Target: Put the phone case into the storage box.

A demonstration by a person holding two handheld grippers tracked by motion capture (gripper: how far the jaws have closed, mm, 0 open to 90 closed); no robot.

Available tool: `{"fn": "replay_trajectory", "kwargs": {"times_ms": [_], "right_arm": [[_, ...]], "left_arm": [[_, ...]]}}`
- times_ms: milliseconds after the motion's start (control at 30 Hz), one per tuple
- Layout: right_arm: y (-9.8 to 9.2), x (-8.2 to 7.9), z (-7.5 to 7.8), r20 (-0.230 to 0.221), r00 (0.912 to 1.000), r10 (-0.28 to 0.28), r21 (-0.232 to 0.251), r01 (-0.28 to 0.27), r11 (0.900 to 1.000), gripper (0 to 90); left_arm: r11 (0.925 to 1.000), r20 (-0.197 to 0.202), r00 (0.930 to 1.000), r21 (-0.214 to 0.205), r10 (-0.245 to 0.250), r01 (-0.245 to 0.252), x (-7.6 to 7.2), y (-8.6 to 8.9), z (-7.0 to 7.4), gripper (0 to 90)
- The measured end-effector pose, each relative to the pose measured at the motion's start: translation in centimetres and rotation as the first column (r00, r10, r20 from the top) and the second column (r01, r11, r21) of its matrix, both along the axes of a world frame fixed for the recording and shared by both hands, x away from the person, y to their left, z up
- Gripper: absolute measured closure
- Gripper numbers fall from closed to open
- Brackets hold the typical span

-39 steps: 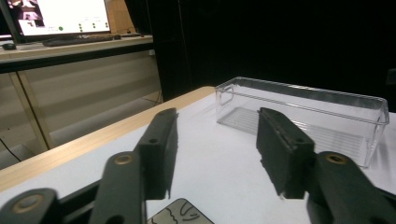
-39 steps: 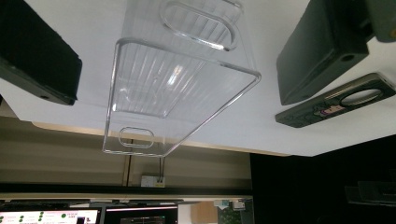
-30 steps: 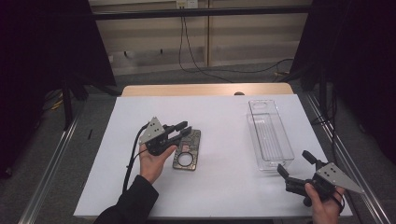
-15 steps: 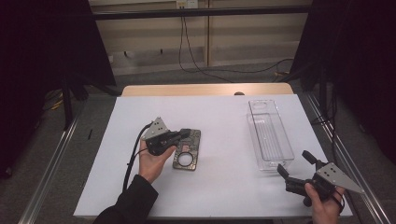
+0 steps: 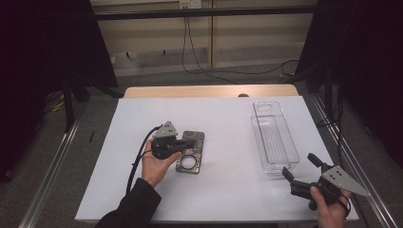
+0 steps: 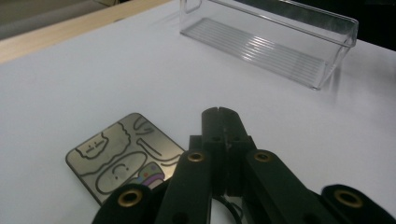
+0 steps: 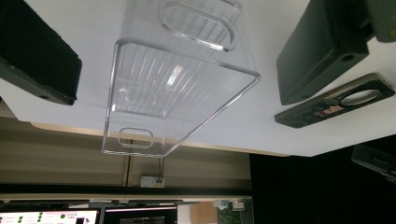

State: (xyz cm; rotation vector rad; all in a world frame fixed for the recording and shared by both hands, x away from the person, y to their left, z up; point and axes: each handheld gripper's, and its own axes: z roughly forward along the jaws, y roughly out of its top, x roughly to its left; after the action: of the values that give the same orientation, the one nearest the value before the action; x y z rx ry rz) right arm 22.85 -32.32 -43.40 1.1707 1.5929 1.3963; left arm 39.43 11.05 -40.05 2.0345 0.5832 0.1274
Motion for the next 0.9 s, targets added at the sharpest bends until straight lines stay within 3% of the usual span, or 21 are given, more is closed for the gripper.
{"fn": "replay_trajectory", "kwargs": {"times_ms": [300, 467, 633, 900], "right_arm": [[0.0, 0.0, 0.0, 0.000, 1.0000, 0.002, -0.001, -0.002, 1.0000, 0.0], [0.0, 0.0, 0.0, -0.001, 1.0000, 0.001, 0.000, -0.001, 1.0000, 0.0], [0.0, 0.0, 0.0, 0.000, 1.0000, 0.000, 0.001, 0.000, 1.0000, 0.0], [0.0, 0.0, 0.0, 0.002, 1.0000, 0.001, -0.001, -0.001, 1.0000, 0.0]], "left_arm": [[0.9950, -0.066, 0.9977, 0.098, -0.014, 0.021, 0.0, -0.7, -0.6, 90.0], [0.9862, -0.100, 0.9950, 0.165, 0.009, 0.008, -0.1, -1.2, -1.1, 90.0], [0.9834, -0.150, 0.9885, 0.177, -0.014, 0.041, -0.4, -1.9, -1.5, 90.0], [0.9684, -0.190, 0.9799, 0.227, -0.061, 0.104, -1.2, -3.5, -2.5, 90.0]]}}
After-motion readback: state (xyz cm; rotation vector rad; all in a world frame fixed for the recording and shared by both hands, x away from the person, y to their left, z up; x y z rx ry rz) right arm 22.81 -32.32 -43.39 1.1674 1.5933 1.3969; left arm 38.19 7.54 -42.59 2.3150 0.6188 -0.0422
